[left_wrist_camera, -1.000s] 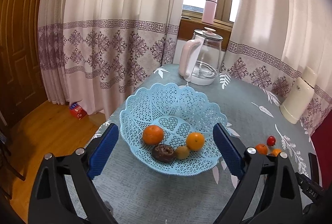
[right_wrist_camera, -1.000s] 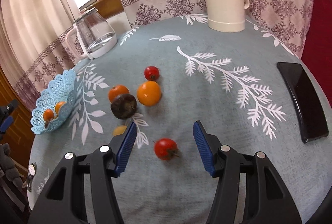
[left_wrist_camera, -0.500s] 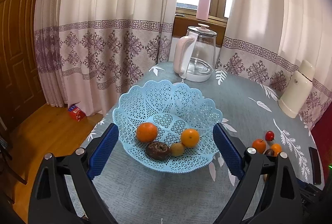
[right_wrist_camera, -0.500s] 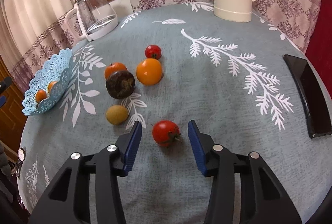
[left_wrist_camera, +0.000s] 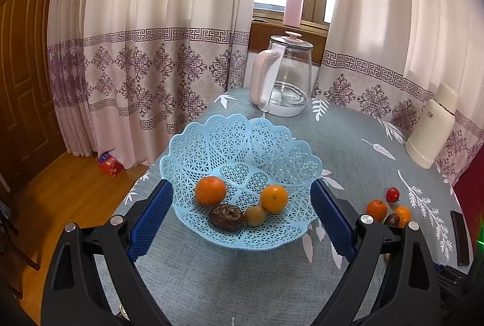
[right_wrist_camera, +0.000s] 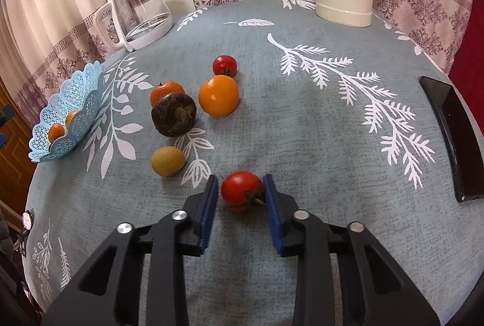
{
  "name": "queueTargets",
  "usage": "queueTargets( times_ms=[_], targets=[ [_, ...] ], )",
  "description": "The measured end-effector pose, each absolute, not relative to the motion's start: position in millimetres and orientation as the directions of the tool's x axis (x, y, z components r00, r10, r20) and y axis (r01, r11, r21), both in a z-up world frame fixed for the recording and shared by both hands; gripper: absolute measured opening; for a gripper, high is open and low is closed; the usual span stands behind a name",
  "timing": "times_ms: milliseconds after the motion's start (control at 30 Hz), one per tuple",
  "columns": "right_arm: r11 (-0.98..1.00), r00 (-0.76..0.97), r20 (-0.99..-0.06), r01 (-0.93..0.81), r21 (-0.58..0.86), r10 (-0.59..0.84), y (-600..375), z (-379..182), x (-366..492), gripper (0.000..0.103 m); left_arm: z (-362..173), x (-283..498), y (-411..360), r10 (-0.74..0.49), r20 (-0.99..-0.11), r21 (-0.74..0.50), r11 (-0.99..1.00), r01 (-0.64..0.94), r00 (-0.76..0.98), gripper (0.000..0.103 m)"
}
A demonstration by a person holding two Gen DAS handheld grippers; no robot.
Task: Organize fruits
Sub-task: 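Hold the red tomato in the right tool while the left tool approaches the dark brown fruit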
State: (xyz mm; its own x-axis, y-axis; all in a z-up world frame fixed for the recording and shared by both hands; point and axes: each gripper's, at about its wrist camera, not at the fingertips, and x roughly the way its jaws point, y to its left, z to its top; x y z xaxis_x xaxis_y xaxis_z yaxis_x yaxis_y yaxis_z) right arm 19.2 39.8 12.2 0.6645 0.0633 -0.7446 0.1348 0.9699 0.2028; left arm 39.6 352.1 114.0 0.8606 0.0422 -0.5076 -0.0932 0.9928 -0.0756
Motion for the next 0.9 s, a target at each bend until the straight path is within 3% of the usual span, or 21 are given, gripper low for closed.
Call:
queueTargets(
  times_ms=[900],
  targets=[
    [0.956,0.711,-0.701,0.162,0.243,0.058,12.3,27.1,7.7,0.028,98.4,38.1,303.2,-0.023,-0.54,-0.022,1.0,0.013,0.841,0.094]
  ],
)
